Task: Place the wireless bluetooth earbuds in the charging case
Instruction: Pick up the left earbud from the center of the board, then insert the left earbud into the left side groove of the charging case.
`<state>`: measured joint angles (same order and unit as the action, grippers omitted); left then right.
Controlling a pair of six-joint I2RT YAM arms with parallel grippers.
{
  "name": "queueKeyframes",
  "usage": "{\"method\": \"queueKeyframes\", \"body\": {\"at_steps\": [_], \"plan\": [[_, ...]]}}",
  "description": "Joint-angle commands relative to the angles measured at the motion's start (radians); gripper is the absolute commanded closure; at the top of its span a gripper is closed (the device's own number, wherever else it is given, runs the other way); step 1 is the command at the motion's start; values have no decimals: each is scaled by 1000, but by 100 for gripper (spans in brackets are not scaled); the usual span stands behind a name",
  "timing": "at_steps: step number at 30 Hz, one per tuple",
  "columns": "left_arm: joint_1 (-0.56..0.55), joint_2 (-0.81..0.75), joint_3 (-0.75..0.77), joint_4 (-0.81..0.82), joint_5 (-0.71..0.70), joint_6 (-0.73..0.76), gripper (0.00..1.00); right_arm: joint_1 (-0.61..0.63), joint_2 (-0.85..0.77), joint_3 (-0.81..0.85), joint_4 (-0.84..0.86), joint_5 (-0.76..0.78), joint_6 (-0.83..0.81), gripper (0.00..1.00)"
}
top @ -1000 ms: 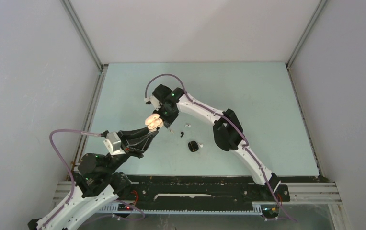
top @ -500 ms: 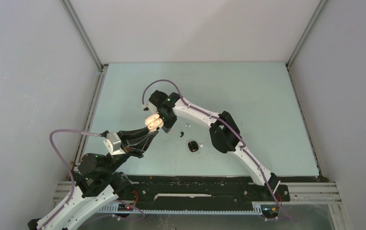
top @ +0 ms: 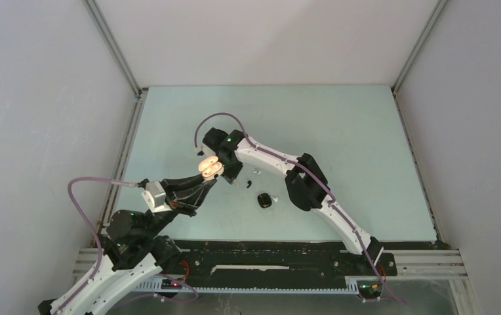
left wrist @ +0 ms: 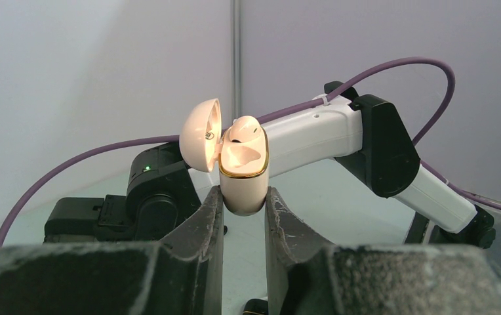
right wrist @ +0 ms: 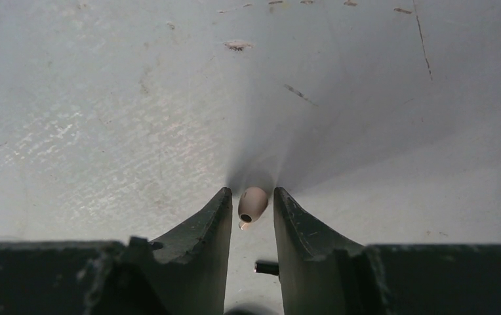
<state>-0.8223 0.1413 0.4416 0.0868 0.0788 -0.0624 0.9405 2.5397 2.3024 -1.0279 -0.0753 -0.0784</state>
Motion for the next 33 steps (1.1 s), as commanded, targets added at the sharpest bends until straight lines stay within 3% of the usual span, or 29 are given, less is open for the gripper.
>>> {"method": "queueKeyframes", "body": {"at_steps": [1,7,12,15,24,33], "plan": [[2,-8,25,30,-1,-5,100,4,9,-10,-12,26,4,69],[3,-3,22,36,1,-8,100,4,24,-4,-11,24,4,74],[3,0,15,43,1,-7,100,-6,17,-1,-11,16,-6,100],[2,16,13,56,3,-8,100,-35,-33,-36,5,-13,-5,100],[2,106,7,170,12,-27,100,-225,-445,-350,237,-261,-7,100],[2,233,-42,338,-8,-79,100,-426,-793,-533,454,-482,-19,100]]}}
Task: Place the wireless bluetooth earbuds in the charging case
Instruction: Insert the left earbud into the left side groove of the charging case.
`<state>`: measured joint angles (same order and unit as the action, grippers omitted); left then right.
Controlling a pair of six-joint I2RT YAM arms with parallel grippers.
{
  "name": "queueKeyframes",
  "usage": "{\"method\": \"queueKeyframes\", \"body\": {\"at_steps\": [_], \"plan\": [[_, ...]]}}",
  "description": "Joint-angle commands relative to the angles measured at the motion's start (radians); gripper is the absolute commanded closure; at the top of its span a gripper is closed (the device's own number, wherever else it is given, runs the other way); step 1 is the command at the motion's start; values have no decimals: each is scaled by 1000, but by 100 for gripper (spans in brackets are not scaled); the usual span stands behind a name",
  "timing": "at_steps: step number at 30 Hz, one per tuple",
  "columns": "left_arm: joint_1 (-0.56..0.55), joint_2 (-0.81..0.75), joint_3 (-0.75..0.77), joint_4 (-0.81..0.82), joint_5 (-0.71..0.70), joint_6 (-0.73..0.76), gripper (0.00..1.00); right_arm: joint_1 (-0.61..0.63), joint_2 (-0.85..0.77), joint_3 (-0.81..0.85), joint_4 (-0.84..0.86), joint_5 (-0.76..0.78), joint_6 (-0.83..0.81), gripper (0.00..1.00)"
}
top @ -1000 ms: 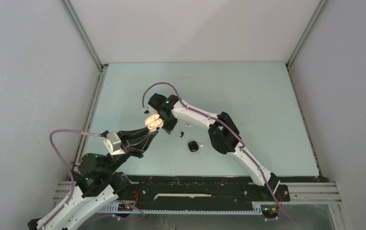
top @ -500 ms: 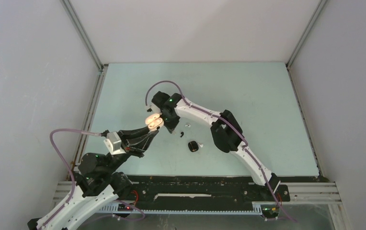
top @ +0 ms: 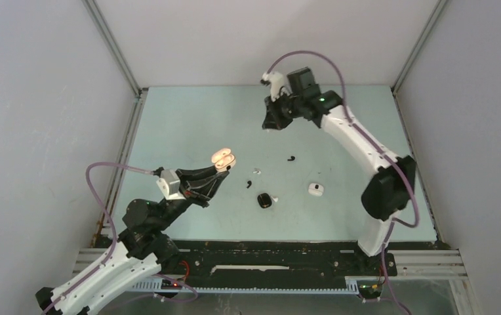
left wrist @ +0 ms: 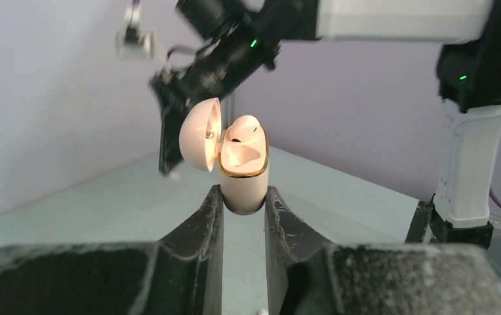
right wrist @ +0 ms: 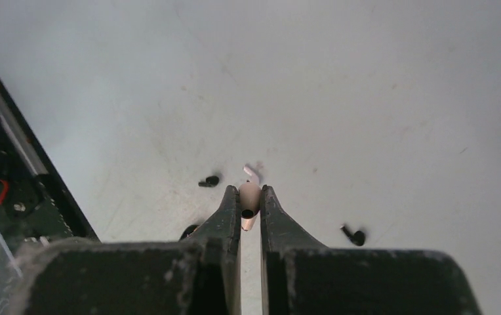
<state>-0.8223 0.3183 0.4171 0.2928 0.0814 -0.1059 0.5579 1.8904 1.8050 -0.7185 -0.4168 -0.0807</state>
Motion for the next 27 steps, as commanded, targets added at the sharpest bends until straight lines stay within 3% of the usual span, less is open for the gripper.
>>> {"method": "queueKeyframes", "body": {"at_steps": [1,4,9,13,17,20,23,27], "plan": [[2,77,-17,160,-9,-39,100,-63,-184,-48,171,-192,-23,100],[2,145,-15,227,-3,-39,100,-106,-324,-102,280,-224,-14,100],[2,264,-2,349,19,-18,100,-117,-404,2,282,-272,39,100],[1,342,42,390,48,-5,100,-54,-446,102,293,-217,-70,100],[1,369,61,425,47,4,100,20,-529,31,446,-228,-171,100],[1,374,69,432,62,12,100,5,-577,-79,619,-353,36,100],[2,372,62,463,78,8,100,-6,-586,-158,733,-369,278,100],[0,374,32,577,70,-44,100,51,-630,-269,803,-294,265,100]]}}
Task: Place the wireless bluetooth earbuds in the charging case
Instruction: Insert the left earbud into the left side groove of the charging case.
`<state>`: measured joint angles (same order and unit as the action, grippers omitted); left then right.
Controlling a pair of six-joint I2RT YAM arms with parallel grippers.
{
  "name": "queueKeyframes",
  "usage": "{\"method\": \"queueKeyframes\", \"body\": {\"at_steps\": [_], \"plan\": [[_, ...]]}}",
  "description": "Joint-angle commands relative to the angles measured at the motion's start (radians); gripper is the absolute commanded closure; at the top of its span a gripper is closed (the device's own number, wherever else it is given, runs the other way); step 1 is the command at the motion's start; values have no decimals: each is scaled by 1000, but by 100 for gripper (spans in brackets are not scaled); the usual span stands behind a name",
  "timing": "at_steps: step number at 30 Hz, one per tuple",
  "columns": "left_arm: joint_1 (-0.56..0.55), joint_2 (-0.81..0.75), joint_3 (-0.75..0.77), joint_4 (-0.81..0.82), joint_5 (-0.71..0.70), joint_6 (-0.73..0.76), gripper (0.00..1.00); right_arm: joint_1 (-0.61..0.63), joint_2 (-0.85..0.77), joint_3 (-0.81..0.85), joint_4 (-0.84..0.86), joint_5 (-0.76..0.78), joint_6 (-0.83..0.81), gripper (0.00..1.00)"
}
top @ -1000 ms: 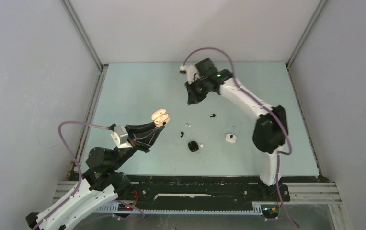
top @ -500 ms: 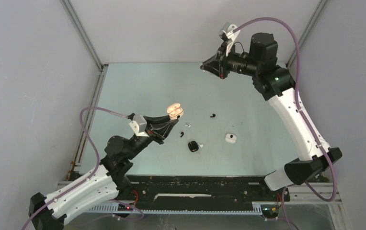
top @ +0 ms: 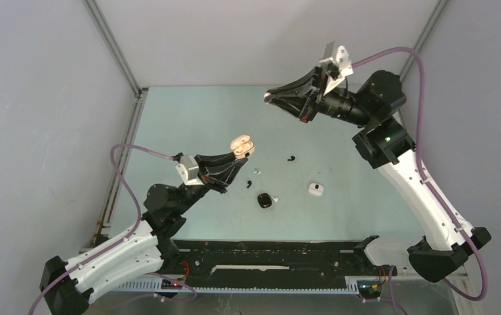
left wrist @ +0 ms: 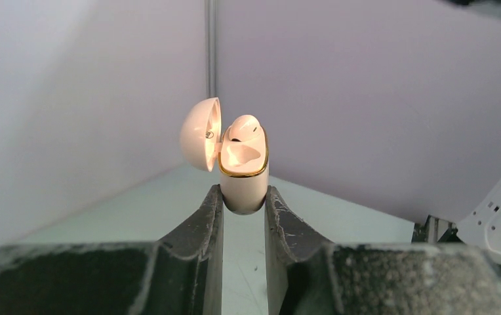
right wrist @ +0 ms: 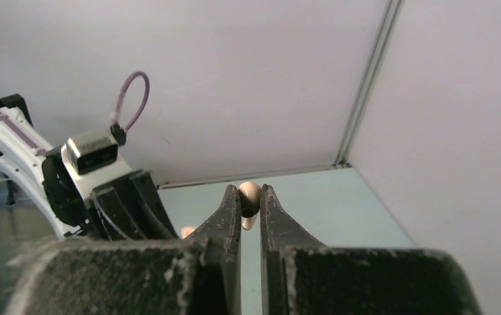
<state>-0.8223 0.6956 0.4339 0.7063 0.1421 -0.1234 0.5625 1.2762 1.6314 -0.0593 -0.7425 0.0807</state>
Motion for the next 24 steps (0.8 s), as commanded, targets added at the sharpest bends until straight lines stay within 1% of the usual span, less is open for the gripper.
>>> {"method": "queueKeyframes", "body": {"at_steps": [1,3,9,16,19,24], "plan": [[1,-1,12,186,6,-39,100,63,-29,-121,167,52,89,100],[-7,1,12,210,-12,-45,100,106,-49,-153,174,107,48,100],[-16,6,28,210,-22,-42,100,205,-40,-189,202,143,-46,100],[-21,-9,63,149,-31,-48,100,253,-23,-196,219,157,-78,100],[-25,-17,79,122,-38,-54,100,274,-19,-196,217,161,-120,100],[-29,-23,87,109,-54,-68,100,342,-15,-196,172,230,-238,100]]}}
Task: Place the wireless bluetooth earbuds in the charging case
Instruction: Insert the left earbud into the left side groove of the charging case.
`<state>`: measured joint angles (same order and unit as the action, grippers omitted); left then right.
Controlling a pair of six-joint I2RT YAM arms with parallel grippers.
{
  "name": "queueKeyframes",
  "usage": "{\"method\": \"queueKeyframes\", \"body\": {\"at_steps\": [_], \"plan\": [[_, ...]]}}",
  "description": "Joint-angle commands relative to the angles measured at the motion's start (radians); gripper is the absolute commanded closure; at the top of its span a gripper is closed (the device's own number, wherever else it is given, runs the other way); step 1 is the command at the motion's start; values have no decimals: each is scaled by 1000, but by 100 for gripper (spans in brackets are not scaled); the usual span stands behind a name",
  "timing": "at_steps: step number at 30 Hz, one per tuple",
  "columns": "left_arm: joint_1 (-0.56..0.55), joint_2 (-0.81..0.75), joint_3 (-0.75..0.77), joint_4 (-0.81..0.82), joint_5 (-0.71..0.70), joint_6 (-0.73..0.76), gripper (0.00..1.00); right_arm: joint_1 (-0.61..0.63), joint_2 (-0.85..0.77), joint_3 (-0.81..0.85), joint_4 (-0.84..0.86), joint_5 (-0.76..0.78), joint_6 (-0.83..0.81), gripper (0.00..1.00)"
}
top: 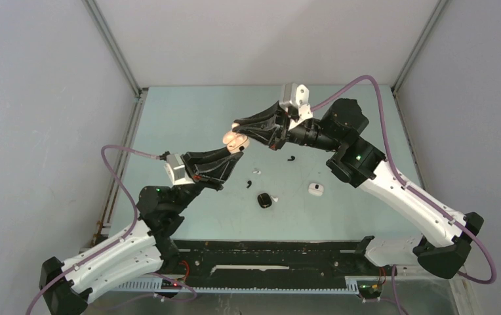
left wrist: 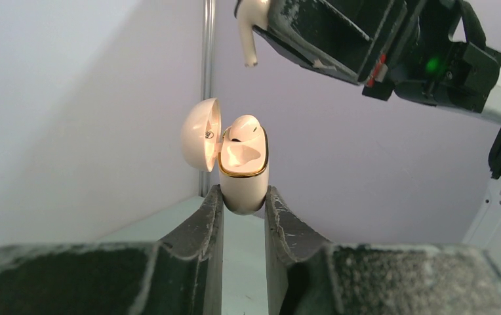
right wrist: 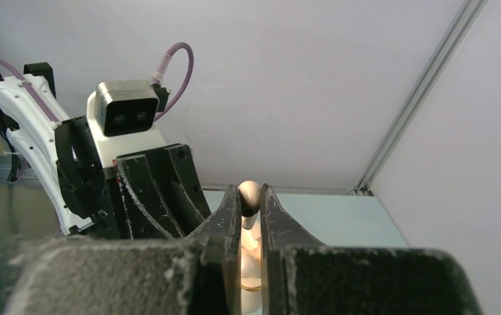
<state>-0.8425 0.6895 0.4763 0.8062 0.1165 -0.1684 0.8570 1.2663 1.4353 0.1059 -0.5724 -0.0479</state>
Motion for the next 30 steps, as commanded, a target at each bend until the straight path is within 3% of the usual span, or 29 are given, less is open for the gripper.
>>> {"method": "queueKeyframes", "body": {"at_steps": [1,30], "plan": [[-11,-19,44,8,-30,-23,100,56,-4,-1,3,68,-123,100],[-14,-31,48,-17,-37,-19,100,122,8,-42,-49,100,-203,100]]}}
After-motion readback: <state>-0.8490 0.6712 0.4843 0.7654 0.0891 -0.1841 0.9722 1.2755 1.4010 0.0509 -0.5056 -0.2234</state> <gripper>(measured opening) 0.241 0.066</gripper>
